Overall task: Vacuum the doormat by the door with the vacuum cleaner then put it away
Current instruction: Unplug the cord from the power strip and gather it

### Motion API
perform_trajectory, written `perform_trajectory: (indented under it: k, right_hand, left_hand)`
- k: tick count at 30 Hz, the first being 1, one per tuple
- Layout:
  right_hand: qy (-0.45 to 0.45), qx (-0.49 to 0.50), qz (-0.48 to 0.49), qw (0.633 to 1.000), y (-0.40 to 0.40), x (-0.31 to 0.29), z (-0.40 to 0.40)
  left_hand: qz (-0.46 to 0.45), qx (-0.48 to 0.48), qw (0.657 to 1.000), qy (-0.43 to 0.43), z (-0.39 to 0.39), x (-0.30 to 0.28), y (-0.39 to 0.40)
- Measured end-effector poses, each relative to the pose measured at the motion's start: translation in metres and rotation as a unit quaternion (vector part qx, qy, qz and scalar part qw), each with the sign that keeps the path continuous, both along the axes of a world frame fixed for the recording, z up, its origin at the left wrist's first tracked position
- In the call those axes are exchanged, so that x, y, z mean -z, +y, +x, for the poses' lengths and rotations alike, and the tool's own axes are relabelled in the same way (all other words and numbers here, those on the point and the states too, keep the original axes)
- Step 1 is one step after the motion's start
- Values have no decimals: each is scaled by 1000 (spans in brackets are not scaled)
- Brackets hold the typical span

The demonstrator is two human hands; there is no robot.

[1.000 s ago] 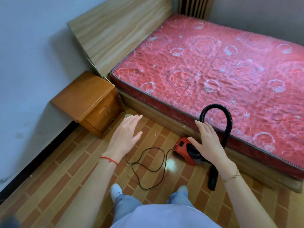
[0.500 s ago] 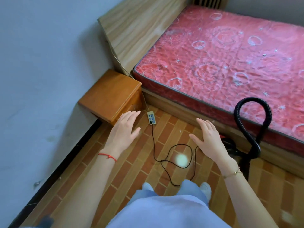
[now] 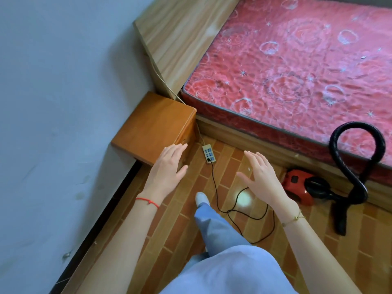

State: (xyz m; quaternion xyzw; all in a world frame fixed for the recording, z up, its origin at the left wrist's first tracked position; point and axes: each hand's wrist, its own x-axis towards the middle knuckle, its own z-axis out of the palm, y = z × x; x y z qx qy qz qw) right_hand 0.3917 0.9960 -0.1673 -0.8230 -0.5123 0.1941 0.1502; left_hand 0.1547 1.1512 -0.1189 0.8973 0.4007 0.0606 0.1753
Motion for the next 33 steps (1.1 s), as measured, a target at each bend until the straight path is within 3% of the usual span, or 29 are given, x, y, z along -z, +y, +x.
perform_trajectory:
  k: [13,19,26,33]
  right_hand:
    - [-3,66,-33,997,126,31,37]
    - [3,106,-55,993,170,54,52]
    - [17,147,-73,986,225,130,56]
    - [34,134,-113,984,256,262,58]
  left_hand:
    - [-24,54,998,21,67,48,146]
    - [-15,105,993,48,103,96,191]
    - [-8,167,978,125,136,202,231]
    - [-13,148,969,197,156,358,242]
